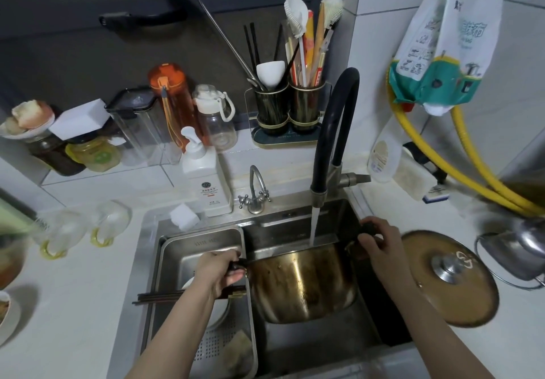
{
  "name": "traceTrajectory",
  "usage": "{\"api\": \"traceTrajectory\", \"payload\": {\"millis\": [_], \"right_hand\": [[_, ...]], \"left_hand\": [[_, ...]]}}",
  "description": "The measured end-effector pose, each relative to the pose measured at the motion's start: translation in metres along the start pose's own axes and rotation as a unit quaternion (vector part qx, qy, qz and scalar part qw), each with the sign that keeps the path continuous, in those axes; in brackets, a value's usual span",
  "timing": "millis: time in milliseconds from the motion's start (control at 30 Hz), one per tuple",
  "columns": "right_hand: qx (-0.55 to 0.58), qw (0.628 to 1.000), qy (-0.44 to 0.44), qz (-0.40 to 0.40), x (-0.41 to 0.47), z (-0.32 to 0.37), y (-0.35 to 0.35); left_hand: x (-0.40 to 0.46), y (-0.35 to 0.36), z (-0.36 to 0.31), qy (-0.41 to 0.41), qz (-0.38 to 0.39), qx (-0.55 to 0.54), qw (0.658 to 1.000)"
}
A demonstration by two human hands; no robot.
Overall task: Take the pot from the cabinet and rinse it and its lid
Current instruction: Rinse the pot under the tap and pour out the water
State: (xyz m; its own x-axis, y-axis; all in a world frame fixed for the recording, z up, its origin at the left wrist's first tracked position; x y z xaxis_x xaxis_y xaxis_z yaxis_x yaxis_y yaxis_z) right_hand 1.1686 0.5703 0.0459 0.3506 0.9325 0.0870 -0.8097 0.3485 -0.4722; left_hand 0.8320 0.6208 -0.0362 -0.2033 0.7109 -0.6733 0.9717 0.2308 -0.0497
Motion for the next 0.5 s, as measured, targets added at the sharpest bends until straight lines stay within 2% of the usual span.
{"api": "traceTrajectory", "payload": {"millis": [233,500], "right_hand": [[0.072,0.997,0.043,0.005,-0.009,-0.012,0.005],[0.126,0.988,0.086,0.006,-0.005,-0.028,0.008]], "left_hand": [[-0.003,-0.006,-0.009,0.073,-0.006,0.011,0.997],[-0.025,-0.007,-0.028,0.182,0.003,0.085,0.980]]}}
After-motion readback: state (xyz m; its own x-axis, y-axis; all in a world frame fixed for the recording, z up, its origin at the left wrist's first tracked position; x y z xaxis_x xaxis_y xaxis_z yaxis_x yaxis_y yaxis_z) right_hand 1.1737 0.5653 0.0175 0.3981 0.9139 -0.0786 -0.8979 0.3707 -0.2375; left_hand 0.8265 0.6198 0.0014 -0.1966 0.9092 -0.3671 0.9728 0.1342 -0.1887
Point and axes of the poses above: each hand's wrist, its own x-axis towards the middle knuckle, its own y-axis out of the palm, z = x × y, the point moved 9 cm from there along x, towards the middle knuckle, and after that the axes turned 4 degrees about -x, right-handed, at the moved point
